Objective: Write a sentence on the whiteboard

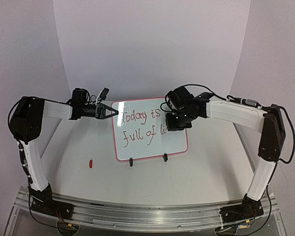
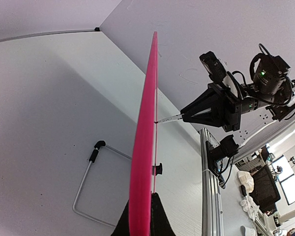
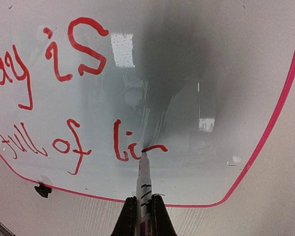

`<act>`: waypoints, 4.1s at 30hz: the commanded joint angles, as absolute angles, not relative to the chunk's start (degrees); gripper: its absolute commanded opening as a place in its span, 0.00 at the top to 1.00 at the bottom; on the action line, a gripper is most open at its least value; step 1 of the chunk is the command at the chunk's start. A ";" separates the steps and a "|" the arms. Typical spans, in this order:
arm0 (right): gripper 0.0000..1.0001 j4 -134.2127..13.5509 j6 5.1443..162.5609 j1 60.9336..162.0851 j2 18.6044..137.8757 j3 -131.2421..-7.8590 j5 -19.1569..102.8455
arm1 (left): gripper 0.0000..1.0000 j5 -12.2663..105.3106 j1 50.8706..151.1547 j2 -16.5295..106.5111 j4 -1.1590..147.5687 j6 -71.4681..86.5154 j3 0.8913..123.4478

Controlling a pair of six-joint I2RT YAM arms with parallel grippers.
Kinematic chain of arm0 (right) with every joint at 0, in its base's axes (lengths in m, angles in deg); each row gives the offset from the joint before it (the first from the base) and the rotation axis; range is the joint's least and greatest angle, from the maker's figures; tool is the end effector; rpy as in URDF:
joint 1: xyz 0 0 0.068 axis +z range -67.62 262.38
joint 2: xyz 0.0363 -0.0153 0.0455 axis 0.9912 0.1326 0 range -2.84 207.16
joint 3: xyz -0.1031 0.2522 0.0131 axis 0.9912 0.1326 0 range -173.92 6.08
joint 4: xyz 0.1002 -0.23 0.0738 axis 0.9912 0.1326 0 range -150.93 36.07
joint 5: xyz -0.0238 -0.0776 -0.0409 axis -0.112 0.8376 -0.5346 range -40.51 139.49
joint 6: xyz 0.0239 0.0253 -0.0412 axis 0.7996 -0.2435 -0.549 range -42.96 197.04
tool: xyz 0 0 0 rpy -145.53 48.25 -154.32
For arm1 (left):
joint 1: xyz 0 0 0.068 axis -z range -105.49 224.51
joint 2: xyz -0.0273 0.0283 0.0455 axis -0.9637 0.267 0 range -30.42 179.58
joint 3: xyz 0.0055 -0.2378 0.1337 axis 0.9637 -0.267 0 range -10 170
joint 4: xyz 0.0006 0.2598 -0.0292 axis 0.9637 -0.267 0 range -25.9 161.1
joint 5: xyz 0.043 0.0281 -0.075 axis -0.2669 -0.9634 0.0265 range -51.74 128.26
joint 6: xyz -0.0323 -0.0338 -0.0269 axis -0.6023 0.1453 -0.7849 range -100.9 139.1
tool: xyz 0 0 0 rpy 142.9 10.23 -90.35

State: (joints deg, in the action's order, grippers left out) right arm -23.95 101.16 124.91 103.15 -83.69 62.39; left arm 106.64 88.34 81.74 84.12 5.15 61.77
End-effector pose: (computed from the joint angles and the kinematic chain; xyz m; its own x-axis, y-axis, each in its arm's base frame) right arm 0.3073 0.2713 0.2694 -0.7675 -0.1633 -0.6199 -0.2701 0.9594 0.0817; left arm 0.4023 -0.1332 0.2050 -0.6478 0.0678 -0.7588 0.7558 0.1823 -0.6289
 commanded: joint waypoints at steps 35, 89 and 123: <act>1.00 -21.91 100.14 124.58 104.52 -87.49 68.62 | 1.00 98.47 89.02 83.41 83.32 11.65 61.10; 1.00 -20.83 104.07 124.64 106.29 -83.36 62.37 | 1.00 98.62 89.05 83.05 83.67 11.54 60.75; 1.00 -23.61 101.45 125.28 100.86 -83.46 58.93 | 1.00 98.23 89.03 82.85 83.44 12.03 60.59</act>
State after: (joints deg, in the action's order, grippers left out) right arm -20.13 102.83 125.78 105.35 -84.17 58.43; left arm 106.50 88.35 81.74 84.14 5.05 61.77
